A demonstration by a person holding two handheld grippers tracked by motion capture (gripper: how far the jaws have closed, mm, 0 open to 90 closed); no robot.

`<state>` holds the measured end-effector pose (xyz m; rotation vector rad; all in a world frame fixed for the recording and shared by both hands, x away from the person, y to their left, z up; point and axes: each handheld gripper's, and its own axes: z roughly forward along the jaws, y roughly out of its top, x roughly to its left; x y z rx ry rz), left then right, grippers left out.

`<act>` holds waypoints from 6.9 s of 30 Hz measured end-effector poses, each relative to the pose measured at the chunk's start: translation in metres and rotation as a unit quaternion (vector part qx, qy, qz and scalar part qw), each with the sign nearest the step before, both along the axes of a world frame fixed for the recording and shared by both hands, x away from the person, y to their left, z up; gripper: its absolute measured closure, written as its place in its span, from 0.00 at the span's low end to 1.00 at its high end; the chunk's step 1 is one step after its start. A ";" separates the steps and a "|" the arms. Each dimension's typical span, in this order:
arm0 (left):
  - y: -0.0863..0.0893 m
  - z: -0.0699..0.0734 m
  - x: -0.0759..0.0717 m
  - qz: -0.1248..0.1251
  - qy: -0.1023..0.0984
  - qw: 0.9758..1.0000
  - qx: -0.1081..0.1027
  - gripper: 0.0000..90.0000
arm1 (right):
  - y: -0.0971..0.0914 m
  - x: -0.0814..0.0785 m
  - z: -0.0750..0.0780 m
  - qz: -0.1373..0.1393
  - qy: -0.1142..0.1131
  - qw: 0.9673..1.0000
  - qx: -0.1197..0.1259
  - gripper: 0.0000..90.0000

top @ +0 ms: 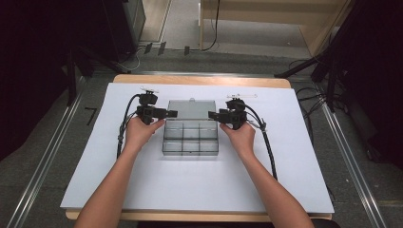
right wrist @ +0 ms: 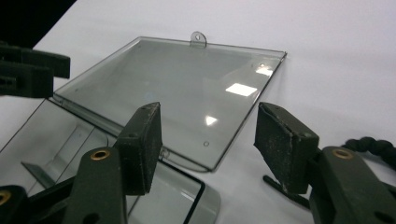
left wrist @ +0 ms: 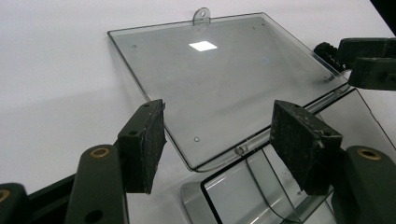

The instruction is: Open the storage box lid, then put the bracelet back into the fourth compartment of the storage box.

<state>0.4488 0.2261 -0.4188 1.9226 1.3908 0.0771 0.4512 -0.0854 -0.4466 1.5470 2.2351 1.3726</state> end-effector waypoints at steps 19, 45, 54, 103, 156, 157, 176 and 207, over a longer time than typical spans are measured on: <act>0.009 0.015 -0.018 -0.006 -0.002 1.000 -0.026 0.41 | -0.016 -0.016 0.016 0.038 0.009 0.997 -0.060 0.50; 0.012 0.023 -0.025 -0.016 -0.011 1.000 -0.019 0.42 | -0.048 -0.012 0.024 0.033 0.023 0.994 -0.097 0.50; 0.013 0.023 -0.025 -0.018 -0.010 1.000 -0.017 0.42 | -0.060 -0.007 0.021 0.027 0.039 0.993 -0.106 0.49; 0.020 0.023 -0.030 -0.014 -0.005 1.000 -0.010 0.42 | -0.057 0.029 -0.003 0.028 0.090 0.980 -0.173 0.39; 0.022 0.024 -0.029 -0.022 0.002 1.000 -0.011 0.41 | -0.052 0.003 0.036 0.045 0.087 0.984 -0.151 0.86; 0.022 0.024 -0.029 -0.022 0.003 1.000 -0.011 0.41 | -0.051 0.002 0.037 0.043 0.088 0.984 -0.149 0.86; 0.018 0.025 -0.028 -0.033 -0.001 0.999 -0.006 0.41 | -0.037 -0.014 0.054 0.064 0.081 0.984 -0.143 0.86; 0.016 0.029 -0.029 -0.039 -0.004 0.999 0.003 0.40 | 0.000 -0.038 0.064 0.122 0.064 0.980 -0.145 0.86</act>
